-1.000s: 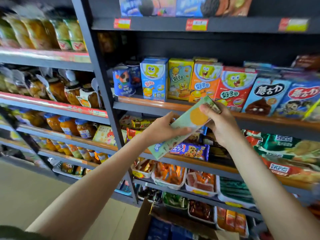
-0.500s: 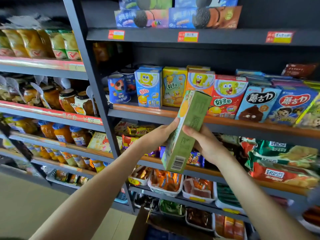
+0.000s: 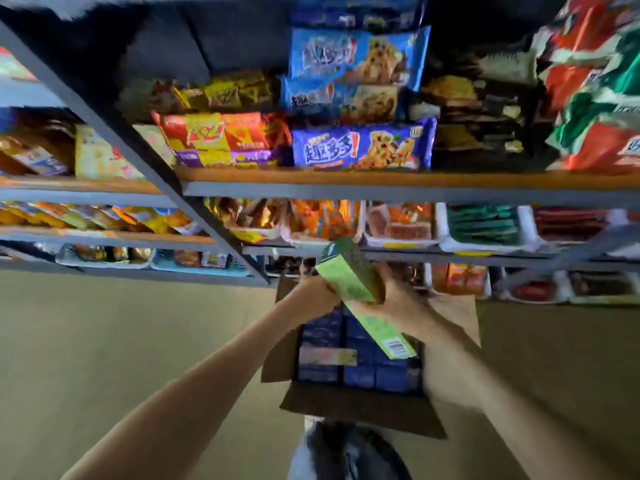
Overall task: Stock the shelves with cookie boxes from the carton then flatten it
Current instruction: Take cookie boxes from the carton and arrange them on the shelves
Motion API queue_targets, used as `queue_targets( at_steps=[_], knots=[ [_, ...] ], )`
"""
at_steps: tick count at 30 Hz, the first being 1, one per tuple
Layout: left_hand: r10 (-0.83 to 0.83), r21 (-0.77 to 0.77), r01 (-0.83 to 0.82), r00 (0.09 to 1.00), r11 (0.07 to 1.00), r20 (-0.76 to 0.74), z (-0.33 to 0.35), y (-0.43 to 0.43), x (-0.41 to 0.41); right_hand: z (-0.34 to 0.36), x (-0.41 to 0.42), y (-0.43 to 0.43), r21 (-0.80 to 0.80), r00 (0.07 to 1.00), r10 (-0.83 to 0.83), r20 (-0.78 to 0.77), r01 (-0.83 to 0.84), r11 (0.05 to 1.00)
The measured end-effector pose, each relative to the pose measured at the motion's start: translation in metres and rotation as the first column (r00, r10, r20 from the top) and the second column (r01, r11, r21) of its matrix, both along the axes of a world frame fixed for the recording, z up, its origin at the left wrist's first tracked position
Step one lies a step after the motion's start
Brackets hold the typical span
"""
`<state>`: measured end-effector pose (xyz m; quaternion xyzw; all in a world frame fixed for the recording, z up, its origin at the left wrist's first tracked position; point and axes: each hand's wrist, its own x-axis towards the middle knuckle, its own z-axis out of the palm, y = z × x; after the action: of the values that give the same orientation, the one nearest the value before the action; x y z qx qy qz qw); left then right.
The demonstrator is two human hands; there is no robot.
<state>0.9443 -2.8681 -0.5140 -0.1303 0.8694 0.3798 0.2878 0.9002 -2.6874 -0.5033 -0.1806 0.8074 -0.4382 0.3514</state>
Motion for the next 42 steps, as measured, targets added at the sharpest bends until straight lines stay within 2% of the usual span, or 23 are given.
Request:
queue_targets(
  at_steps=[2, 3, 4, 5, 6, 7, 8, 9, 10, 11, 13, 14, 16, 17, 21, 25, 27, 29, 31, 33, 36, 39, 42],
  knots=[
    [-0.207, -0.188, 0.160, 0.940, 0.969, -0.270, -0.098, 0.007, 0.017, -0.063, 0.016, 0.005, 0.080, 1.000, -0.003, -0.007, 0.004, 0.997],
    [-0.221, -0.221, 0.159, 0.932, 0.962, -0.288, -0.132, 0.013, 0.027, -0.097, 0.024, 0.009, 0.108, 1.000, 0.003, 0.001, -0.003, 0.994],
    [-0.239, -0.174, 0.207, 0.953, 0.963, -0.188, -0.151, 0.020, 0.030, -0.129, 0.032, 0.013, 0.133, 1.000, 0.011, -0.003, -0.011, 0.991],
    [-0.241, -0.126, 0.238, 0.971, 0.963, -0.002, -0.164, 0.032, 0.040, -0.164, 0.040, 0.018, 0.160, 1.000, 0.018, -0.017, -0.015, 0.987],
    [-0.142, -0.025, 0.144, 0.988, 0.989, 0.054, -0.188, 0.036, 0.050, -0.196, 0.046, 0.022, 0.193, 0.999, 0.027, -0.038, -0.019, 0.981],
    [-0.066, -0.018, 0.069, 0.989, 0.997, 0.136, -0.212, 0.041, 0.059, -0.229, 0.052, 0.026, 0.235, 0.997, 0.047, -0.059, -0.032, 0.971],
    [-0.074, -0.029, 0.081, 0.980, 0.996, 0.187, -0.249, 0.044, 0.069, -0.263, 0.056, 0.030, 0.296, 0.994, 0.090, -0.066, -0.066, 0.953],
    [-0.056, -0.083, 0.068, 0.989, 0.994, 0.138, -0.279, 0.043, 0.079, -0.295, 0.059, 0.034, 0.352, 0.987, 0.142, -0.073, -0.108, 0.930],
    [-0.068, -0.146, 0.099, 0.976, 0.984, 0.205, -0.315, 0.042, 0.085, -0.326, 0.062, 0.037, 0.414, 0.980, 0.189, -0.063, -0.147, 0.898],
    [-0.032, -0.137, 0.084, 0.938, 0.987, 0.345, -0.344, 0.046, 0.087, -0.356, 0.063, 0.041, 0.468, 0.974, 0.220, -0.059, -0.168, 0.868],
    [-0.047, -0.193, 0.104, 0.959, 0.976, 0.280, -0.393, 0.050, 0.093, -0.412, 0.066, 0.047, 0.554, 0.976, 0.216, -0.039, -0.159, 0.817],
    [0.042, -0.221, 0.016, 0.966, 0.975, 0.255, -0.413, 0.050, 0.092, -0.435, 0.067, 0.049, 0.586, 0.980, 0.195, -0.038, -0.136, 0.799],
    [-0.053, -0.284, 0.099, 0.985, 0.954, 0.166, -0.456, 0.052, 0.099, -0.478, 0.070, 0.055, 0.637, 0.987, 0.154, -0.039, -0.094, 0.765],
    [-0.129, -0.321, 0.176, 0.978, 0.931, 0.162, -0.473, 0.053, 0.098, -0.497, 0.071, 0.058, 0.649, 0.990, 0.135, -0.051, -0.070, 0.758],
    [-0.188, -0.418, 0.276, 0.953, 0.866, 0.239, -0.531, 0.057, 0.101, -0.548, 0.081, 0.066, 0.658, 0.987, 0.113, -0.115, -0.009, 0.753],
    [-0.303, -0.545, 0.430, 0.901, 0.720, 0.311, -0.555, 0.060, 0.106, -0.570, 0.090, 0.065, 0.673, 0.990, 0.072, -0.118, 0.027, 0.739],
    [-0.337, -0.560, 0.466, 0.884, 0.685, 0.323, -0.561, 0.058, 0.106, -0.574, 0.091, 0.064, 0.675, 0.989, 0.042, -0.141, 0.065, 0.735],
    [-0.347, -0.514, 0.494, 0.866, 0.701, 0.359, -0.564, 0.054, 0.108, -0.577, 0.089, 0.066, 0.697, 0.991, 0.066, -0.119, 0.036, 0.716],
    [-0.321, -0.437, 0.469, 0.871, 0.767, 0.371, -0.565, 0.051, 0.107, -0.579, 0.083, 0.067, 0.717, 0.994, 0.108, -0.034, -0.051, 0.695],
    [-0.260, -0.381, 0.358, 0.923, 0.852, 0.285, -0.561, 0.055, 0.098, -0.578, 0.073, 0.067, 0.706, 0.993, 0.114, 0.006, -0.086, 0.703],
    [-0.010, -0.270, -0.007, 0.998, 0.963, -0.064, -0.550, 0.071, 0.073, -0.570, 0.052, 0.058, 0.598, 0.992, -0.028, -0.119, 0.094, 0.796],
    [0.130, -0.169, -0.184, 0.949, 0.968, -0.289, -0.540, 0.088, 0.044, -0.561, 0.028, 0.044, 0.378, 0.929, -0.260, -0.265, 0.348, 0.858],
    [0.167, -0.151, -0.246, 0.899, 0.957, -0.405, -0.538, 0.091, 0.013, -0.556, 0.003, 0.037, 0.217, 0.825, -0.337, -0.453, 0.469, 0.856]
  ],
)
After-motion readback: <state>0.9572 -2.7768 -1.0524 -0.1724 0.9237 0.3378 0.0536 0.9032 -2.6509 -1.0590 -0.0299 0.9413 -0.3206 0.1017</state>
